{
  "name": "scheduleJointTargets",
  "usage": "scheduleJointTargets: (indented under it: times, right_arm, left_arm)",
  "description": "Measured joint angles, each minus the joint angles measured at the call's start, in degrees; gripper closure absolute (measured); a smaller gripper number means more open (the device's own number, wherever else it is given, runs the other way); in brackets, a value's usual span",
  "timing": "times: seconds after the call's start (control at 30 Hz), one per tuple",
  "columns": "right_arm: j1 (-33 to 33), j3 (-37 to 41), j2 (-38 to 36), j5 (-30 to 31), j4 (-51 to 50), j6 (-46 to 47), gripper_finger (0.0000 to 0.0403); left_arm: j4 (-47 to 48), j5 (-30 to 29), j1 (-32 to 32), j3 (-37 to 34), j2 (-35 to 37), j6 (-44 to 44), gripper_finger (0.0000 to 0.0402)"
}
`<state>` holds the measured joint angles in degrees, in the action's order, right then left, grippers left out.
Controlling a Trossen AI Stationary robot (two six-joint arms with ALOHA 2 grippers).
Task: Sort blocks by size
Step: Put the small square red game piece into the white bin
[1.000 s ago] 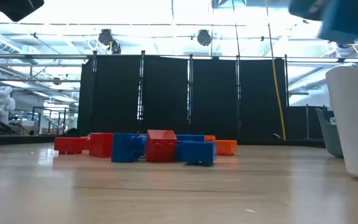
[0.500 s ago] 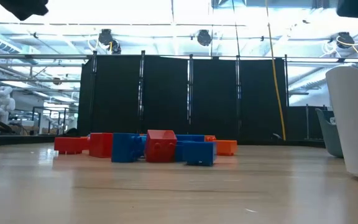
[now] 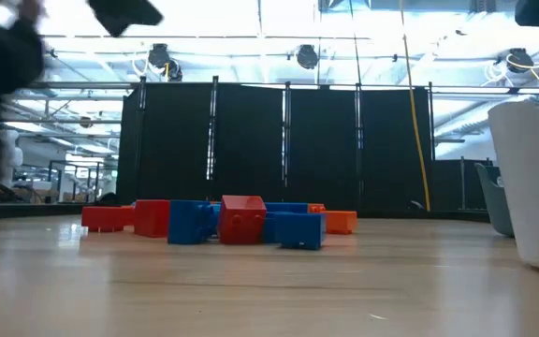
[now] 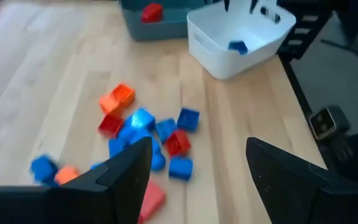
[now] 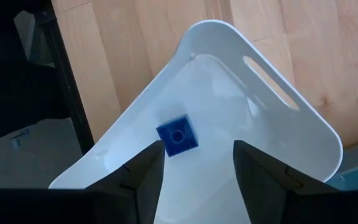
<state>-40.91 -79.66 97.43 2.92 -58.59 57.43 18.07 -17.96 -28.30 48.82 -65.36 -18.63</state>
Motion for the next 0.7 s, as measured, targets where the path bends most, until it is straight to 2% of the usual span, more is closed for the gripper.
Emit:
scheduleJointTargets:
  times: [0.2, 0.3, 0.5, 0.7]
  right_arm:
    - [-0.09, 0.00, 0.00, 0.00, 0.00, 0.40, 0.0229]
    - [-0.09, 0.00, 0.00, 0.13, -0.01, 0.35, 0.0231]
    - [-0.07, 0.00, 0.00, 0.26, 0.00, 0.24, 0.0231]
    - [-0.09, 0.00, 0.00, 1.77, 0.00, 0.35, 0.0232]
  left_arm:
    - [-5.57, 14.29, 6.46, 0.00, -9.11, 5.73, 0.0141]
    - [-8.46, 16.94, 7.20, -0.02, -14.16, 5.92, 0.0141]
    - [-13.27, 15.76, 7.23, -0.02, -22.29, 5.65, 0.0141]
    - [-14.23, 8.24, 7.15, 2.71, -28.32, 6.17, 0.0141]
